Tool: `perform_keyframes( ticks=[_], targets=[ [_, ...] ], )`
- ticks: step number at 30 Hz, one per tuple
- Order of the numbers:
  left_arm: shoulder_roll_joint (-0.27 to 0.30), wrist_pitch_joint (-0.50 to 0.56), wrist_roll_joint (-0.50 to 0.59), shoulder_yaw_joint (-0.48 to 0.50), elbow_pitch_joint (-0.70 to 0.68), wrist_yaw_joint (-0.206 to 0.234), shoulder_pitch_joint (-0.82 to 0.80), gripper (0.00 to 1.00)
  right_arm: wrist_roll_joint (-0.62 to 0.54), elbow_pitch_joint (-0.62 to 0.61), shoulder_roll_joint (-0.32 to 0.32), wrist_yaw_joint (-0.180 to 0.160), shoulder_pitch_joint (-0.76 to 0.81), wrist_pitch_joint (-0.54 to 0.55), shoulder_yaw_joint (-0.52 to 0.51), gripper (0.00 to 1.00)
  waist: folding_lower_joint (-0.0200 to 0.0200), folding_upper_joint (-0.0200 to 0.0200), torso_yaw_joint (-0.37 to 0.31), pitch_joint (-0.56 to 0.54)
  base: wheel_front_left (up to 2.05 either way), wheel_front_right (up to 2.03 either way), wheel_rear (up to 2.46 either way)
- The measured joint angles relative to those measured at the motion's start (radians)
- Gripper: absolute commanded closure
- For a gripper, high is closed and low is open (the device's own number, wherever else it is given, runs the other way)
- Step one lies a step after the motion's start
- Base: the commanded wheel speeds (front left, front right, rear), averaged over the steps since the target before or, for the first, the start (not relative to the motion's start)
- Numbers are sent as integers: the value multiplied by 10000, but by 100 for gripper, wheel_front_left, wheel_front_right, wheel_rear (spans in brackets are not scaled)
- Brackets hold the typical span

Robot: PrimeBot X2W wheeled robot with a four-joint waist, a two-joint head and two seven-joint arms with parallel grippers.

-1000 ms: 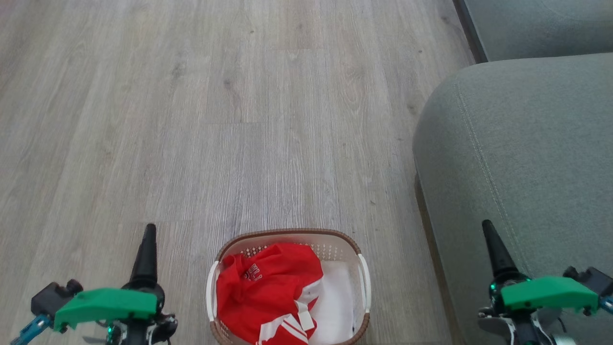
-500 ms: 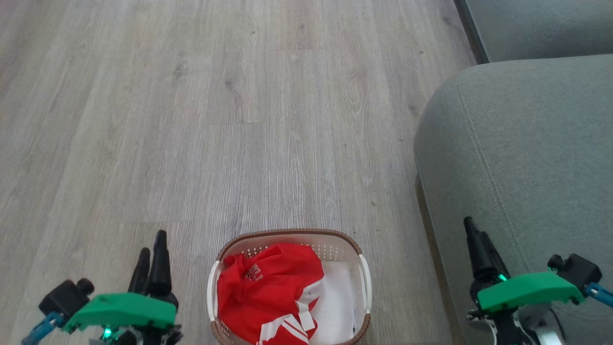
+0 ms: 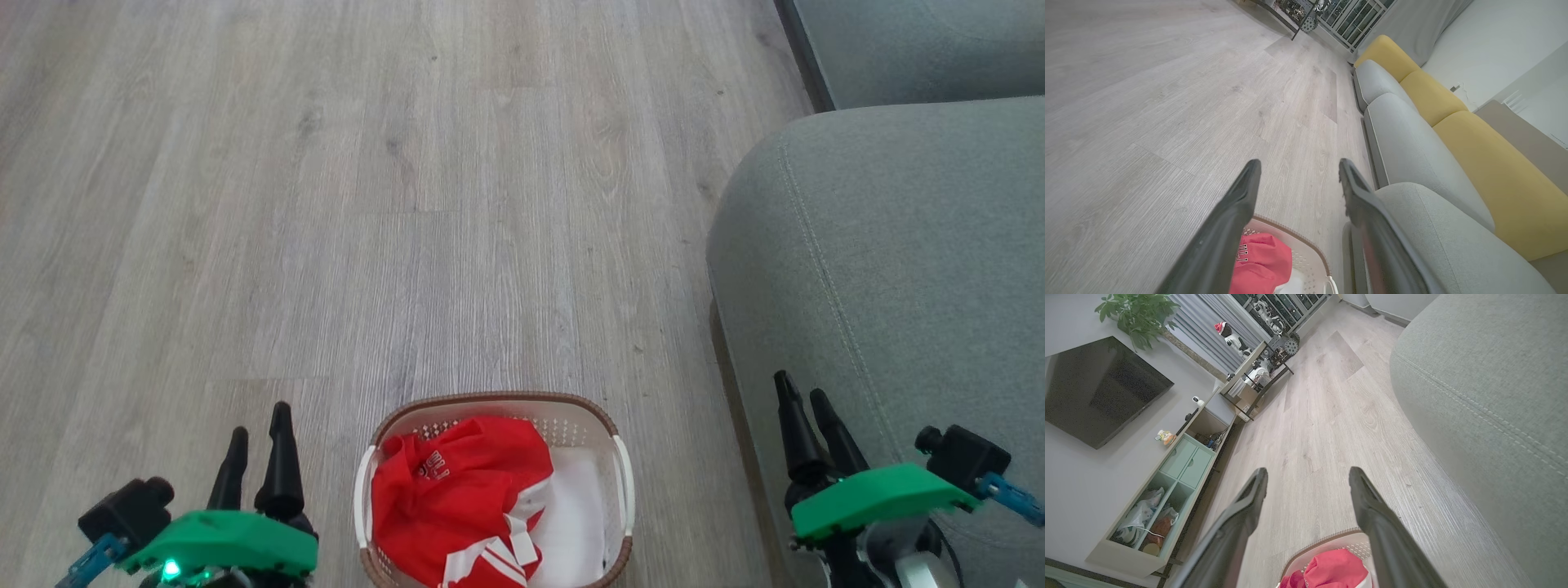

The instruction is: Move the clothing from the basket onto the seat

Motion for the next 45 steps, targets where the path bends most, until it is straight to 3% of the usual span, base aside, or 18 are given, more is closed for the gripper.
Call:
perform_keyframes(
  ticks=[30, 45],
  targets=[
    [128, -863, 3754, -533, -842, 673, 392, 0, -3553, -397, -4, 0, -19, -930, 516, 0, 0, 0, 84, -92, 0, 0, 0],
    [128, -1290, 5114, -614, -986, 738, 541, 0, -5089, -543, -6, 0, -76, -1329, 711, 0, 0, 0, 97, -96, 0, 0, 0]
  ],
)
